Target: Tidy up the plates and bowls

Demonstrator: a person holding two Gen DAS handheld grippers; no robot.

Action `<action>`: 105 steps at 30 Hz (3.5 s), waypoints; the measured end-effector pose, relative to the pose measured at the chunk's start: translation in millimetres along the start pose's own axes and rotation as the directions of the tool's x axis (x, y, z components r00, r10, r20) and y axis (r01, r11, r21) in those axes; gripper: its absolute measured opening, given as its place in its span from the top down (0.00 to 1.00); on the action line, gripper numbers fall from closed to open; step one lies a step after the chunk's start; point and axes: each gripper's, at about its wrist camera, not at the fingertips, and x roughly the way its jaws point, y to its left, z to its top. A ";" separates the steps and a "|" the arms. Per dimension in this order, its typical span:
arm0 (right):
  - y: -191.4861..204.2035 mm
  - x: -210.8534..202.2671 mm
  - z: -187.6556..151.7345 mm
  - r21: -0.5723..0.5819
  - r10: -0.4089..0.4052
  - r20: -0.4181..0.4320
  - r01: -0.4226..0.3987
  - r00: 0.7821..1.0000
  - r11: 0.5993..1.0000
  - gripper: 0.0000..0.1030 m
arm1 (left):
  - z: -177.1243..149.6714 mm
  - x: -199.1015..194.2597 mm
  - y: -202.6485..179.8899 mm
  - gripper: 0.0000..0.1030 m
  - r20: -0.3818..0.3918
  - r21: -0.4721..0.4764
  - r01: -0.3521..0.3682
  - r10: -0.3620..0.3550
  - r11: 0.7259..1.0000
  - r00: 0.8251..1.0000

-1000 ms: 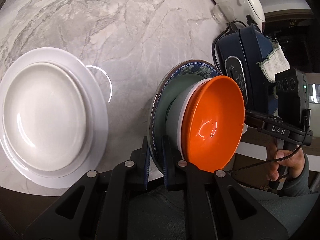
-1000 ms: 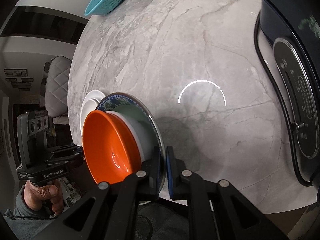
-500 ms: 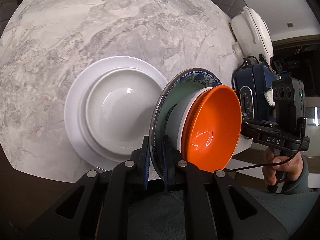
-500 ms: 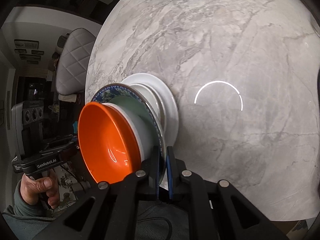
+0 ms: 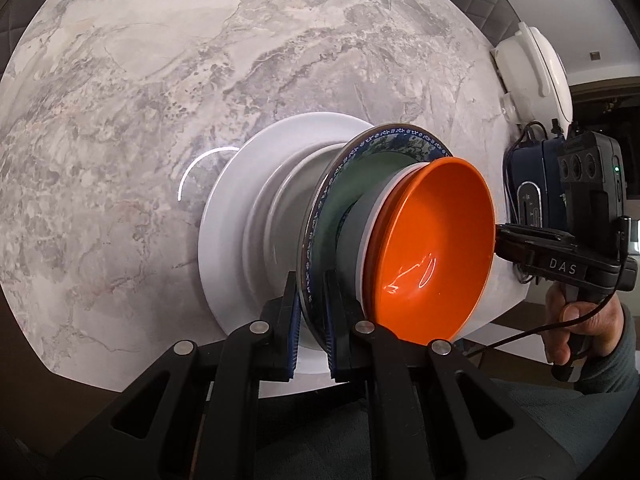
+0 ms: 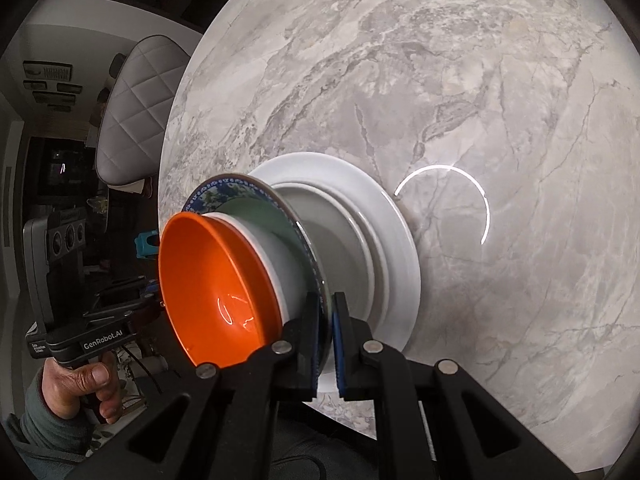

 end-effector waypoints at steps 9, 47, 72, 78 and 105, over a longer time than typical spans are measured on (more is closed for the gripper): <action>-6.6 19.9 0.0 0.014 -0.032 -0.001 0.032 0.999 0.999 0.91 | 4.8 22.0 5.9 0.93 -0.009 0.009 -0.002 0.002 1.000 1.000; 33.8 -58.0 -69.6 0.039 -0.199 0.379 0.199 0.904 0.979 0.10 | -48.3 -135.0 -25.3 0.02 0.606 -0.095 -0.354 0.336 0.930 0.721; 73.1 -148.2 -133.8 -0.132 -0.194 0.606 0.338 0.772 0.932 0.10 | -145.2 -156.7 -169.8 0.02 0.605 -0.321 -0.495 0.577 0.807 0.549; 70.2 -158.4 -140.3 -0.076 -0.201 0.641 0.322 0.741 0.943 0.10 | -151.3 -136.9 -179.8 0.03 0.581 -0.198 -0.379 0.420 0.904 0.697; 84.8 -147.0 -137.7 0.066 -0.394 0.598 0.447 0.698 0.892 0.10 | -114.7 -116.4 -148.9 0.03 0.477 -0.136 -0.443 0.450 0.886 0.755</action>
